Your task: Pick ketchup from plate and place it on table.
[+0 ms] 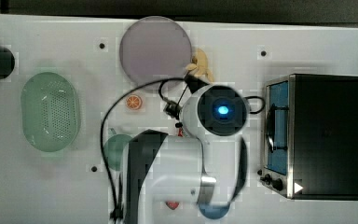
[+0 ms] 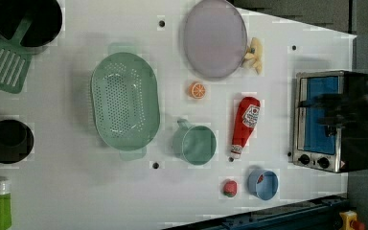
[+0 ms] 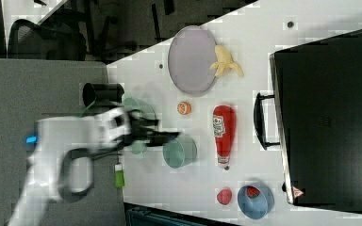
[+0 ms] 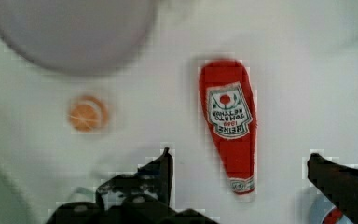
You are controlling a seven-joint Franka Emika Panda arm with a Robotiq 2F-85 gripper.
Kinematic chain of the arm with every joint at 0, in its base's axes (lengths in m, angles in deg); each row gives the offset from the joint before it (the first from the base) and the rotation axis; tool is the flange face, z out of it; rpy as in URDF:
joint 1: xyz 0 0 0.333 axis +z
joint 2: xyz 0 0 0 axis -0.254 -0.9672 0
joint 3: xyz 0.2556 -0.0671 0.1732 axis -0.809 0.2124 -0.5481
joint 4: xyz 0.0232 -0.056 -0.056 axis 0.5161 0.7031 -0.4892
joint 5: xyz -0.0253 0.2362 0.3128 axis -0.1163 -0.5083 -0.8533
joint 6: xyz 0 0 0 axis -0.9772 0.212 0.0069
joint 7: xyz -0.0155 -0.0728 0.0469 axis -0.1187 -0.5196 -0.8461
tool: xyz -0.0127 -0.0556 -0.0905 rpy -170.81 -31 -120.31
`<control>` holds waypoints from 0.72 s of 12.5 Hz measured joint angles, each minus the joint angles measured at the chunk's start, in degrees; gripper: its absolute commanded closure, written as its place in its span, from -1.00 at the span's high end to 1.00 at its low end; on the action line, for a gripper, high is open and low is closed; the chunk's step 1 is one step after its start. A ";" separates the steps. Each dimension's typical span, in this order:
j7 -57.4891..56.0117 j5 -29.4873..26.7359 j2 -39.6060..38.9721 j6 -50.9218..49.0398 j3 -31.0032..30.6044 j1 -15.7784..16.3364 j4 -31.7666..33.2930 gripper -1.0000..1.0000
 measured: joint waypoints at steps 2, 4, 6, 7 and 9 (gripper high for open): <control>6.04 -0.02 4.40 -7.96 -0.40 -0.10 -8.17 1.00; 9.95 2.24 7.22 -14.98 -0.73 0.25 -14.55 1.00; 12.54 4.85 7.97 -20.17 -0.75 0.64 -18.58 1.00; 12.99 4.88 7.82 -20.99 -0.78 0.63 -19.53 1.00; 14.14 4.86 6.82 -21.34 -0.90 0.53 -19.81 1.00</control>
